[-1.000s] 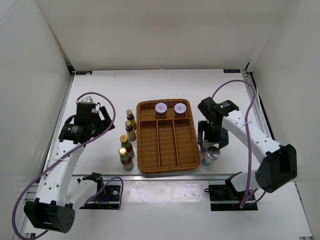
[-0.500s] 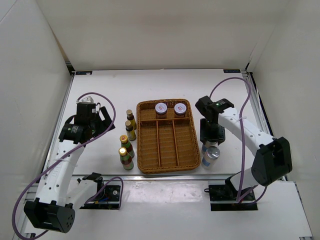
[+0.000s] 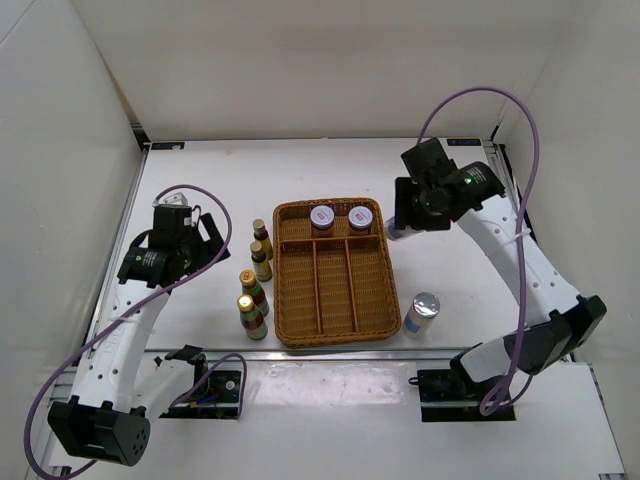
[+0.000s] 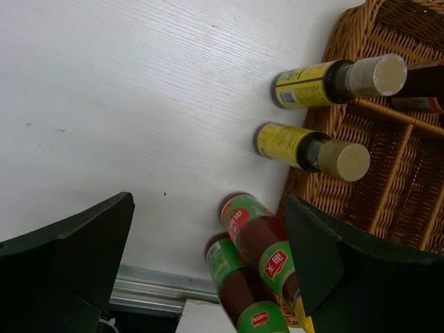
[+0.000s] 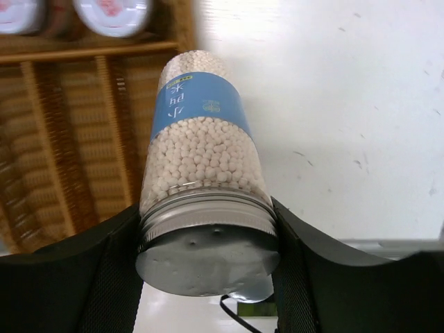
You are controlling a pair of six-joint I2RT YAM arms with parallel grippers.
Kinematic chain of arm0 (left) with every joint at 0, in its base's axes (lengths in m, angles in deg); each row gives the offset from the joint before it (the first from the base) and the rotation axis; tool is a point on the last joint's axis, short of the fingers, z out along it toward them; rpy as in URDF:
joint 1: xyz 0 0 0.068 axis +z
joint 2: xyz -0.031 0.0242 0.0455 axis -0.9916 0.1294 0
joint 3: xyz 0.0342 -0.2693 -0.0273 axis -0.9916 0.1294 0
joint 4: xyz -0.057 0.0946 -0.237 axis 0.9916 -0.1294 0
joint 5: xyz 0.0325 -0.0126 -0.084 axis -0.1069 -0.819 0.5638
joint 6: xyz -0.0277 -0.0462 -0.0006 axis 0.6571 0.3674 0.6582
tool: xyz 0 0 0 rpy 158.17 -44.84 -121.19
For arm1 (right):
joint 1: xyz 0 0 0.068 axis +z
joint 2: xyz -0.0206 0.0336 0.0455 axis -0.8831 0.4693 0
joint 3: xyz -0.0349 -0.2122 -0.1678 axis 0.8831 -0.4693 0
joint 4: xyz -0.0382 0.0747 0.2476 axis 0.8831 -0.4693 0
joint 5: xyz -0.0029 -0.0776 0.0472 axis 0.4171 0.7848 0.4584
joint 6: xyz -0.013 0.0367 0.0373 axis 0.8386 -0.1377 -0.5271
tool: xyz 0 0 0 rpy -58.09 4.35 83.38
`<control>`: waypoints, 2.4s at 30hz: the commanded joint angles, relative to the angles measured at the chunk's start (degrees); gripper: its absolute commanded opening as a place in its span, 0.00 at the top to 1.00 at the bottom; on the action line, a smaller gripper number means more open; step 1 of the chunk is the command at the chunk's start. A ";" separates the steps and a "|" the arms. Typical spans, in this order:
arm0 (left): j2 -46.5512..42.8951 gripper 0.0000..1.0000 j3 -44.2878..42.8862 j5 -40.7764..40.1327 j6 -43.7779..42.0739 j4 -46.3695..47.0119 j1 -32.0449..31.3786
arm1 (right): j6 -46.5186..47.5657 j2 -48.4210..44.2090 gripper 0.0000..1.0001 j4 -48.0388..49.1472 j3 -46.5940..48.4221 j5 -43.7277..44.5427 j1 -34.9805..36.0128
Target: Organize the condiment bottles
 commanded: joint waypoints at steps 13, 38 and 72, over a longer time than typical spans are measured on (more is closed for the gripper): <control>-0.67 0.00 -0.18 0.34 0.05 0.60 -0.19 | 1.94 9.72 0.96 5.42 -2.54 -7.88 7.93; -0.67 0.00 0.35 0.34 0.05 0.60 -0.19 | 4.57 12.02 0.07 -7.85 8.52 -0.24 7.93; -0.67 0.00 1.93 1.93 1.20 1.13 -0.19 | -16.96 -16.65 0.17 -6.62 -34.28 -7.78 7.93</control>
